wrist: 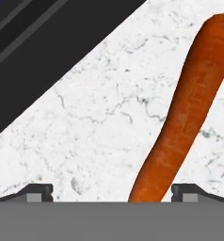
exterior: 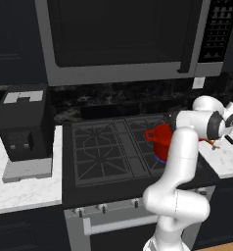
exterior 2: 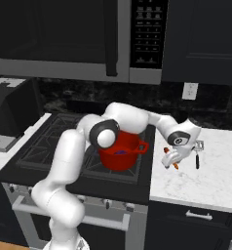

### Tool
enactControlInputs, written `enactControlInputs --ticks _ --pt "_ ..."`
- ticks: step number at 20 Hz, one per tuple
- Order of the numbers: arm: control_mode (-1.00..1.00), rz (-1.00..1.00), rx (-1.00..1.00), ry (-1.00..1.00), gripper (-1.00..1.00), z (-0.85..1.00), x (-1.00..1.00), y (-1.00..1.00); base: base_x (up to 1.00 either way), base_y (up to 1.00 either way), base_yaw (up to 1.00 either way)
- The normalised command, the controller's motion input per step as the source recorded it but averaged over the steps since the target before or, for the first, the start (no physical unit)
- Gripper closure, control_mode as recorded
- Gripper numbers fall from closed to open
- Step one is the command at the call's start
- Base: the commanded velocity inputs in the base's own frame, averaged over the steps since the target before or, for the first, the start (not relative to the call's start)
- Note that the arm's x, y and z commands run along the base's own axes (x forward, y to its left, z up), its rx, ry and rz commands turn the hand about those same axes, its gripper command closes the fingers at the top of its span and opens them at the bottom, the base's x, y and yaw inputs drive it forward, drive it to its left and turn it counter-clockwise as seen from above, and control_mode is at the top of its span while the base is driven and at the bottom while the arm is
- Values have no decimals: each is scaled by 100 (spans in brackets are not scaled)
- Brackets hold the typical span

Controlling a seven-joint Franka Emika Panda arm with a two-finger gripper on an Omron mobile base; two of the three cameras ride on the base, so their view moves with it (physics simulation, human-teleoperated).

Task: Put the eggplant and carrot in the pot. Retrieve the spatula and lightly stir the vegetables in the pot.

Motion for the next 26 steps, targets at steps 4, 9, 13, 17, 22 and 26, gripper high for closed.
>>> enactControlInputs --ticks 4,9,13,17,22,26 --pt "-100 0 0 -3 -100 -56 10 0 0 0 0" --pt "-100 -1 0 -4 -100 -48 0 0 0 0 0" --pt "-100 -2 0 -5 100 -54 0 0 0 0 0" --pt "-100 1 -3 -3 100 -9 -14 12 0 0 0" --pt "-100 0 -3 0 100 7 -37 1 0 0 0" --pt "-100 0 -4 -5 100 85 -54 -9 0 0 0"
